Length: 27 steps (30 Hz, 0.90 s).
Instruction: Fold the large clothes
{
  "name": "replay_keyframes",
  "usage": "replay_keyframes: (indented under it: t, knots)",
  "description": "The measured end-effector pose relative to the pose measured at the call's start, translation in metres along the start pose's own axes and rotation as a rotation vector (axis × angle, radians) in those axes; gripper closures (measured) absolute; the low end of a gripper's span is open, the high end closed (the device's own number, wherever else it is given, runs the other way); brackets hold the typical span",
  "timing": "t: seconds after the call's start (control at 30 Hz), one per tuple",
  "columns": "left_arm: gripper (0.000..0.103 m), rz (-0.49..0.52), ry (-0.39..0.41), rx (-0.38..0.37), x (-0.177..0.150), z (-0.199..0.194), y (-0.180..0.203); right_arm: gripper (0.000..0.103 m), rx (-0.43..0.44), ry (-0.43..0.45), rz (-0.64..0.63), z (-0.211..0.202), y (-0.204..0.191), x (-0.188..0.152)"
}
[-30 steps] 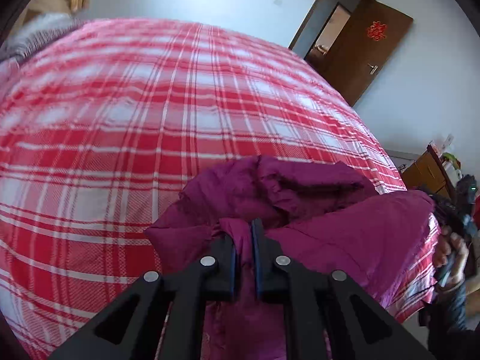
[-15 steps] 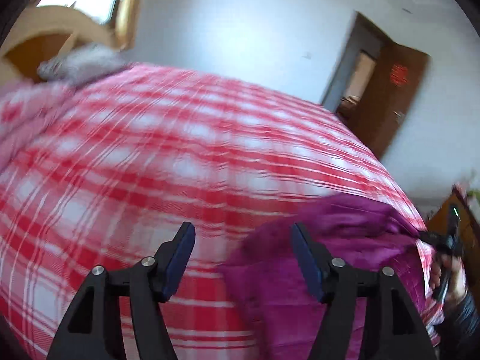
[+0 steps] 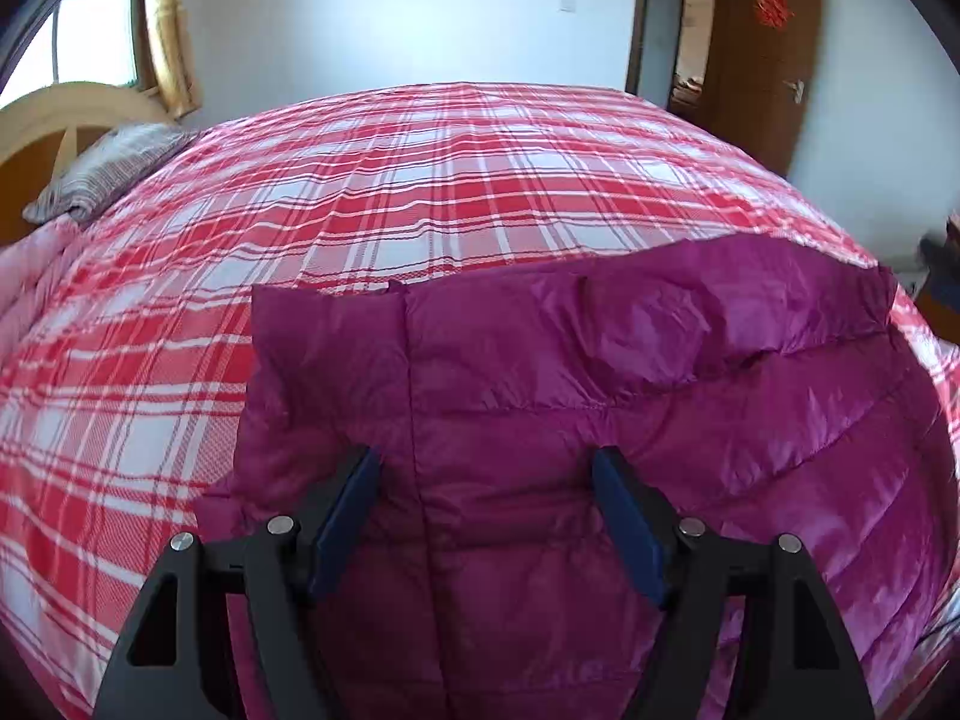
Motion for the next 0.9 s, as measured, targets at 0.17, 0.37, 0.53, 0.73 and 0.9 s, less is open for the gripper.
replay_keyframes:
  t: [0.17,0.37,0.53,0.73,0.9]
  knots:
    - [0.028,-0.055,0.113,-0.001,0.036,-0.021,0.004,0.041,-0.020,-0.132,-0.130,0.059,-0.026,-0.032]
    - [0.024,0.039,0.058,0.195,0.036,0.030,0.002,0.041,-0.117,-0.173,-0.121,0.096,-0.005,-0.053]
    - [0.017,-0.019,0.072,0.200,0.029,0.045,-0.009,0.040,-0.128,-0.165,-0.121,0.098,-0.004,-0.055]
    - [0.013,-0.049,0.057,0.188,0.024,0.053,-0.014,0.039,-0.134,-0.168,-0.119,0.105,-0.005,-0.058]
    - [0.011,-0.070,0.037,0.180,0.022,0.061,-0.018,0.038,-0.155,-0.187,-0.138,0.111,-0.007,-0.061]
Point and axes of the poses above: each gripper's, at about its wrist camera, not at the fingertips, and z roughly the way its jaws point, y to its right, x to its top, the point moved 9 cm from there along z, roughly the way its jaws point, and after that the axes turned 4 degrees about -x, right-handed, at the moved point
